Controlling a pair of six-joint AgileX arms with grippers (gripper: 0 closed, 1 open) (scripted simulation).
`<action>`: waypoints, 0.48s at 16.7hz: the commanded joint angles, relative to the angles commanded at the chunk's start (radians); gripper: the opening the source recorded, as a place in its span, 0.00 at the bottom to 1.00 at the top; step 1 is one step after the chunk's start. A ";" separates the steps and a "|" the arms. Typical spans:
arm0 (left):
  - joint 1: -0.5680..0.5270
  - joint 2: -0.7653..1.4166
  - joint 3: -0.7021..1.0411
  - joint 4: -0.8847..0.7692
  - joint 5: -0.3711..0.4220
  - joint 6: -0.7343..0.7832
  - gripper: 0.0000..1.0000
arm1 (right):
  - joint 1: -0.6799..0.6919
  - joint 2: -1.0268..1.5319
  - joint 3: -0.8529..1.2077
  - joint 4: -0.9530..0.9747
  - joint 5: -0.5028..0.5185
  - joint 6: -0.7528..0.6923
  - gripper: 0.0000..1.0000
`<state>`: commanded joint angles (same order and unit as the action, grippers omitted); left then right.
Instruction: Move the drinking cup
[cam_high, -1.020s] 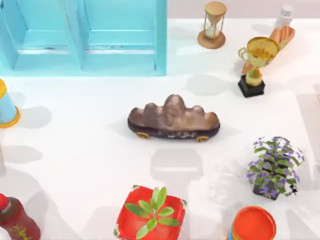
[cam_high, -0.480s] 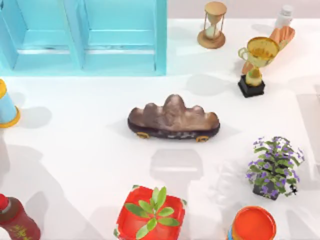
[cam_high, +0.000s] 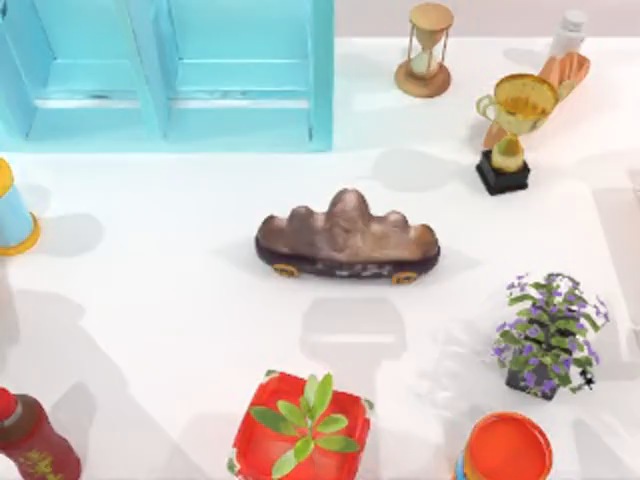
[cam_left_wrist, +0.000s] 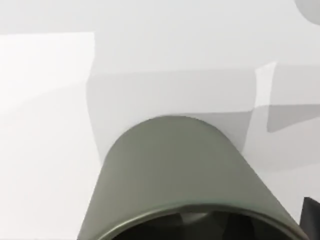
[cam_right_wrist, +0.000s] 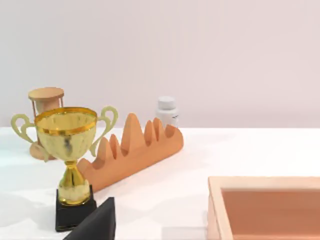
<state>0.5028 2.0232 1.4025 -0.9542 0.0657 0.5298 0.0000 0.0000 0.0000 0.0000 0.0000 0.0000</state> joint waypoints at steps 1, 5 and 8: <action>0.000 0.000 0.000 0.000 0.000 0.000 0.60 | 0.000 0.000 0.000 0.000 0.000 0.000 1.00; 0.000 0.000 0.000 0.000 0.000 0.000 0.90 | 0.000 0.000 0.000 0.000 0.000 0.000 1.00; 0.000 0.000 0.000 0.000 0.000 0.000 1.00 | 0.000 0.000 0.000 0.000 0.000 0.000 1.00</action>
<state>0.5028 2.0232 1.4025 -0.9542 0.0657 0.5298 0.0000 0.0000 0.0000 0.0000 0.0000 0.0000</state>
